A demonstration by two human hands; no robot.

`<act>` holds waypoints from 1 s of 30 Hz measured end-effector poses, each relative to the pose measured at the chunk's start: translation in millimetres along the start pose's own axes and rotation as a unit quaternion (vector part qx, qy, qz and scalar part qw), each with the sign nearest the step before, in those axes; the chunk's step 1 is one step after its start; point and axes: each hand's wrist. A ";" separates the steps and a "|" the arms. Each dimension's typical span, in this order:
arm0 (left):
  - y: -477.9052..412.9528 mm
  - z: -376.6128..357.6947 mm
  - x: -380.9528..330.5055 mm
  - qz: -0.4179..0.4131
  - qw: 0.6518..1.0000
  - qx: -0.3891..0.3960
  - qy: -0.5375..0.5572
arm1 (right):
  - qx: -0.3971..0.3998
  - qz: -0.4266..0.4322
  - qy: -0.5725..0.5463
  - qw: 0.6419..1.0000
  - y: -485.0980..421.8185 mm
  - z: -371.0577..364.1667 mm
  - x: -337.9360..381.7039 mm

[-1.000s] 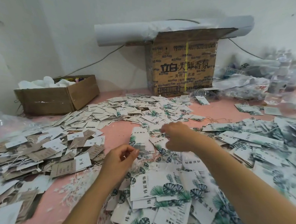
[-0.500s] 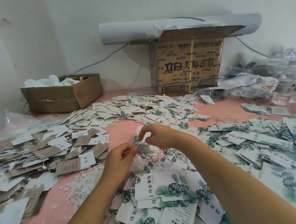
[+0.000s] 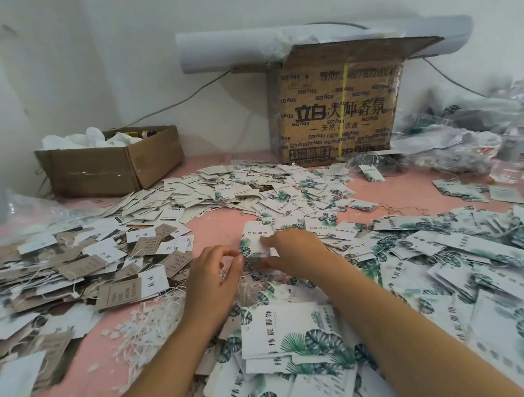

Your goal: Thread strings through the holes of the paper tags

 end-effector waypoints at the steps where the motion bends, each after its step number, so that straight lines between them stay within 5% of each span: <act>1: -0.1 -0.6 0.8 0.007 1.000 0.009 0.007 | 0.001 0.003 -0.007 1.000 0.3 0.0 -1.2; 23: -2.0 -2.8 7.5 0.016 0.999 0.046 -0.001 | 0.023 0.030 -0.160 0.986 -0.8 -2.1 -22.6; 30: -3.3 -2.9 5.2 0.045 0.997 0.055 0.038 | -0.088 0.100 -0.021 0.991 5.0 -2.1 -15.1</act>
Point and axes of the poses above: each hand's wrist, its own y-axis away from the middle knuckle, its own z-axis out of the back of the hand, x = y × z, and after that the axes turned 8 degrees about -y, right-handed
